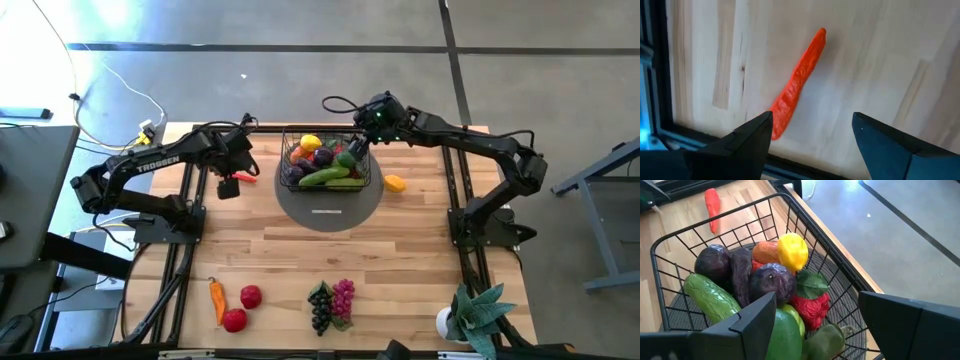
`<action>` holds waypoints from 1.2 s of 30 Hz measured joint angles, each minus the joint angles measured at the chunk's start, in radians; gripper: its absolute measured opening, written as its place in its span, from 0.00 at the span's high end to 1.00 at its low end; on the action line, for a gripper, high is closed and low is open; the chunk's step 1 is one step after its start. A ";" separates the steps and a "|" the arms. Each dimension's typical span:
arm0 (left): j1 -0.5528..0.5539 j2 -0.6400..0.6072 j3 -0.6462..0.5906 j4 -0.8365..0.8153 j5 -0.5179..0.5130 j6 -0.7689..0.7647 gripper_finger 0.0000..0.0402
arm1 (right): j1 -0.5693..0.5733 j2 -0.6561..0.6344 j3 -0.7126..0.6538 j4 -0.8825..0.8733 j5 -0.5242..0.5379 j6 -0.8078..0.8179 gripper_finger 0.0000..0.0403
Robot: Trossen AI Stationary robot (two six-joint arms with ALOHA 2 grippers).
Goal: Build produce basket
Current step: Put the orange carrot into the black wire basket
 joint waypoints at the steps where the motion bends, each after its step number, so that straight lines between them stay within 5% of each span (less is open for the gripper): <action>1: 0.009 0.000 -0.009 0.012 0.000 0.026 0.35 | 0.000 0.000 0.000 0.001 0.000 0.000 0.34; 15: 0.084 0.079 -0.086 0.136 0.043 0.164 0.35 | 0.000 0.000 0.000 0.000 0.000 0.029 0.34; 36: 0.076 0.284 -0.084 0.287 -0.053 0.250 0.41 | 0.000 0.000 0.000 -0.001 0.000 0.072 0.34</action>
